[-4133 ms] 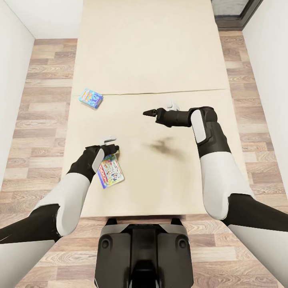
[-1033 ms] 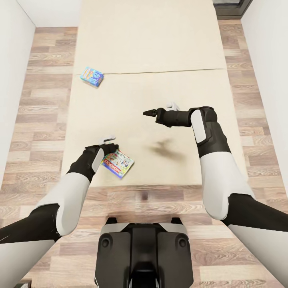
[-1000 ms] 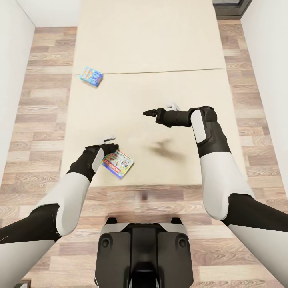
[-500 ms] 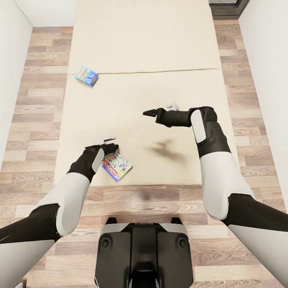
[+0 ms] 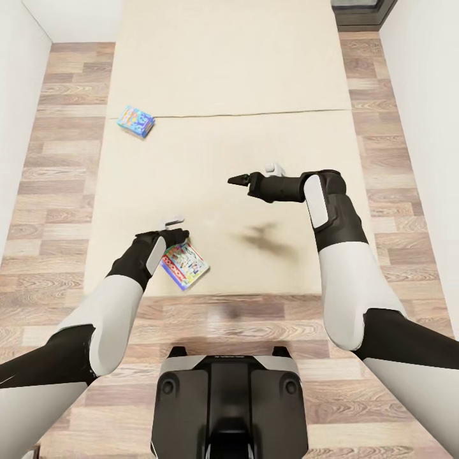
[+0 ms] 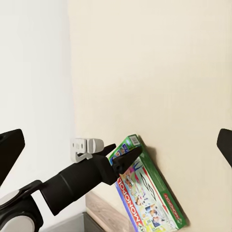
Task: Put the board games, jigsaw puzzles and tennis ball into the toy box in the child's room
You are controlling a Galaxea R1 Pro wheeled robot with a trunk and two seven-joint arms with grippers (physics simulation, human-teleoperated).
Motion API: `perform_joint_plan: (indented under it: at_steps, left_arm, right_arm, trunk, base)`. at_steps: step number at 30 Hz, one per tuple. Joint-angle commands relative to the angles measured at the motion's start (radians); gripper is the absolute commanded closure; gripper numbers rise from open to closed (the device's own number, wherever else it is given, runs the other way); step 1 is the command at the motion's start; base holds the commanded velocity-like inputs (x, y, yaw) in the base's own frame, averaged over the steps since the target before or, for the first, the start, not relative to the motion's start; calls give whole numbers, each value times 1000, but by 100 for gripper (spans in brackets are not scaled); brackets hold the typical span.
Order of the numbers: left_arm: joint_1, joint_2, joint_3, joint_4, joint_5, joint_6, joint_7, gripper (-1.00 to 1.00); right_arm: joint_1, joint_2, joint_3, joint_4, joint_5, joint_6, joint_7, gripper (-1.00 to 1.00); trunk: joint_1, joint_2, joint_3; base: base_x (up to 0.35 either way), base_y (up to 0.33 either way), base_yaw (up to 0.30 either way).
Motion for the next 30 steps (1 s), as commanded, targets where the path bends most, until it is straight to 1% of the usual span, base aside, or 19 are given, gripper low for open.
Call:
perform_joint_plan:
  at_steps: [1, 16, 21, 30]
  left_arm:
    - [0, -1, 5, -2, 1, 6, 1, -100]
    - [0, -1, 4, -2, 1, 6, 2, -100]
    - [0, -1, 4, -2, 0, 6, 2, -100]
    - [0, -1, 4, -2, 0, 6, 2, -100]
  right_arm:
    - [-1, 1, -4, 0, 3, 6, 5, -100]
    - [-1, 1, -4, 0, 3, 6, 4, -100]
    - [-1, 1, -4, 0, 3, 6, 5, -100]
    - [-1, 1, -4, 0, 3, 6, 5, -100]
  trunk:
    - [1, -2, -1]
    - [1, -2, -1]
    - [1, -2, -1]
    - [1, -2, -1]
  base:
    - [-9, -14, 0]
    - [-103, -119, 0]
    - [-181, -138, 0]
    - [-50, -31, 0]
